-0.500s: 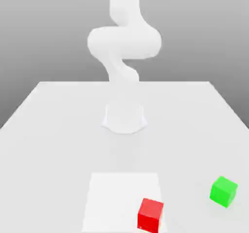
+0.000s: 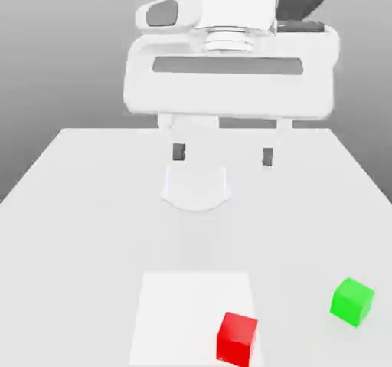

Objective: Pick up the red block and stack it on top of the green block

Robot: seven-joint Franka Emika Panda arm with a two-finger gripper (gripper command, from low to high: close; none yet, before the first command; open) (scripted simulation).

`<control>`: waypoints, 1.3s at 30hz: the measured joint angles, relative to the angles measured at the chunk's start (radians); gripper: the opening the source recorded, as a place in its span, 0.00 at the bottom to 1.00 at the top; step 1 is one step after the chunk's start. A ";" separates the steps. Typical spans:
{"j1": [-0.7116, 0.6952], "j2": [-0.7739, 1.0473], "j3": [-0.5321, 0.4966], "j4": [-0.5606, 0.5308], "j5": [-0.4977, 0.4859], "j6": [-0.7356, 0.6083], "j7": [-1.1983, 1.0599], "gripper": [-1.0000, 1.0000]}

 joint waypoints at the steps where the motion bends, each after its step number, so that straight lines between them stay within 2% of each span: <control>1: 0.000 0.036 0.004 -0.006 -0.005 0.013 0.020 0.50; 9: 0.025 0.324 0.015 -0.055 -0.012 0.122 0.156 0.50; 14: 0.058 0.504 -0.021 -0.042 -0.052 0.252 0.209 0.50; 15: 0.066 0.536 -0.031 -0.037 -0.063 0.278 0.217 0.00; 22: 0.067 0.542 -0.032 -0.036 -0.065 0.284 0.219 0.00; 27: 0.048 0.390 0.010 -0.061 -0.009 0.158 0.174 0.00; 33: 0.194 0.294 0.197 -0.087 -0.007 0.083 0.079 0.00; 35: 0.244 0.302 0.242 -0.089 -0.034 0.088 0.071 0.00; 39: 0.308 0.426 0.193 -0.080 -0.152 0.194 0.147 0.00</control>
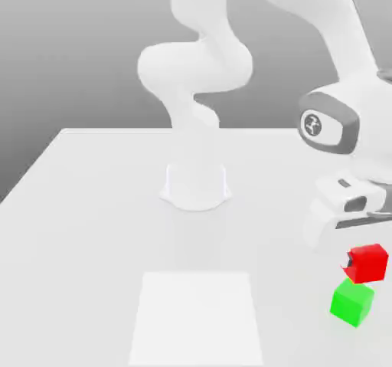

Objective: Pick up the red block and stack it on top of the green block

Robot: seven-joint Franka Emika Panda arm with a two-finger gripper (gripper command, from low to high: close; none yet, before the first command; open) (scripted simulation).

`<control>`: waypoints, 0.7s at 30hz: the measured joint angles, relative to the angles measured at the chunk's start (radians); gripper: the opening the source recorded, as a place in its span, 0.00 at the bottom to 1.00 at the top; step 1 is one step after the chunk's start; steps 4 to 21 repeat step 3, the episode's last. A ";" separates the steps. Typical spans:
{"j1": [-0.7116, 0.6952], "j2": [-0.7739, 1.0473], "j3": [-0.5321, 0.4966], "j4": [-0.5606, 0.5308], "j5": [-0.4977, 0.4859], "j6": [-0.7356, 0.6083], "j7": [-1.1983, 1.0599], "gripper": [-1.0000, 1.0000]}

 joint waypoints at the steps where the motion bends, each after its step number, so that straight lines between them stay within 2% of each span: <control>1: 0.009 0.018 -0.011 0.001 -0.016 0.015 0.011 1.00; 21: 0.009 0.018 -0.011 0.001 -0.016 0.015 0.011 1.00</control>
